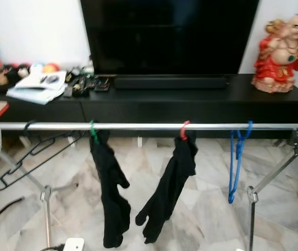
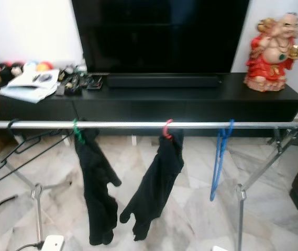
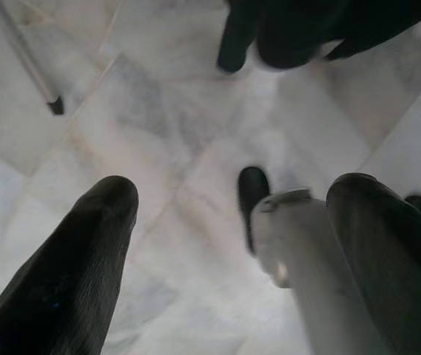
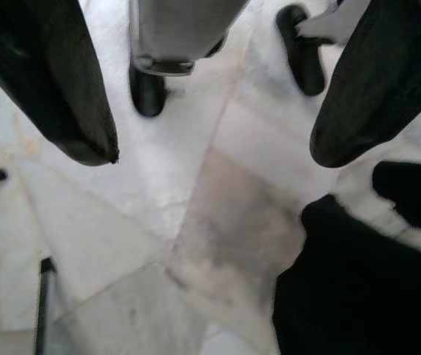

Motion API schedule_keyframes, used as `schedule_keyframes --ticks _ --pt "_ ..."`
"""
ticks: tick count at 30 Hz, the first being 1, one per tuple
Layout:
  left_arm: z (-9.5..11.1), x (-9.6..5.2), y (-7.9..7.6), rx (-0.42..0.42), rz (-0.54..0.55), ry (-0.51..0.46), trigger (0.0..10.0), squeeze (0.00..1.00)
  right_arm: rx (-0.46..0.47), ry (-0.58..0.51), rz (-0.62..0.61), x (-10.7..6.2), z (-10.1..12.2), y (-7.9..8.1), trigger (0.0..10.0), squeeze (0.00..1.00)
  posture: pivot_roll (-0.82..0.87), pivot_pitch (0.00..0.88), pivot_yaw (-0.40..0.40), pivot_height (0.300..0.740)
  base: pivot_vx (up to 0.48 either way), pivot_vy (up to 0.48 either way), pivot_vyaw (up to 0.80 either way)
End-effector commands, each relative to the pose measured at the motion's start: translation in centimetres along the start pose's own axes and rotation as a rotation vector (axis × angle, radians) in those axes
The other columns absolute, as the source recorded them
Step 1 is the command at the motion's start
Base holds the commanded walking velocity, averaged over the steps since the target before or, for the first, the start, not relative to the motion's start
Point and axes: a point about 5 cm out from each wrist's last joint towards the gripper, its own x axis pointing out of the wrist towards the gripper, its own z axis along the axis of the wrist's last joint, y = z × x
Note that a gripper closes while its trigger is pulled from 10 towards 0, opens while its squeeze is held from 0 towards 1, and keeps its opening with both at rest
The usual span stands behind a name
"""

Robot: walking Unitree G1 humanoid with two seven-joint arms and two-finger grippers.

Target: Hang hanger

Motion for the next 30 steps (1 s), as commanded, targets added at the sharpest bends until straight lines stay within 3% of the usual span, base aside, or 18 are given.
schedule_keyframes --ticks 1,21,30 --pt "-0.65 -0.07 -0.02 0.007 0.001 0.028 10.0 0.00 -0.002 0.002 0.006 0.05 0.06 0.24 10.0 0.00 0.01 0.033 0.034 0.740 0.000 0.360 0.00" --pt "-0.98 -0.13 -0.01 0.001 0.002 0.034 10.0 0.00 -0.008 0.006 0.007 0.02 -0.10 0.26 10.0 0.00 0.02 0.040 0.032 0.740 0.000 0.356 0.00" --pt "-0.78 -0.11 -0.05 0.009 -0.004 0.022 10.0 0.00 -0.007 0.007 0.005 0.01 -0.19 0.38 10.0 0.00 0.02 0.041 0.034 0.740 0.000 0.000 0.00"
